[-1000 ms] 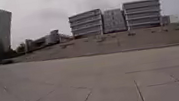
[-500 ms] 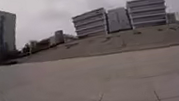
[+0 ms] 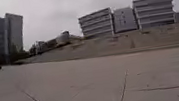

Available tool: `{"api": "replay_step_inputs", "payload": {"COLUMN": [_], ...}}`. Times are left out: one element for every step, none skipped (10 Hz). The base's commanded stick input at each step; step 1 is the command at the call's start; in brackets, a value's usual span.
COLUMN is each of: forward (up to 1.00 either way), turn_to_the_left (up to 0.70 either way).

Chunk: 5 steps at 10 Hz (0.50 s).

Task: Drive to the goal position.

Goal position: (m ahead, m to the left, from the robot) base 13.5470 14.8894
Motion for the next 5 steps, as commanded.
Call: {"api": "replay_step_inputs", "payload": {"forward": [1.0,1.0,1.0,1.0,1.0], "turn_to_the_left": [0.0,0.0,0.04,0.16,0.37]}}
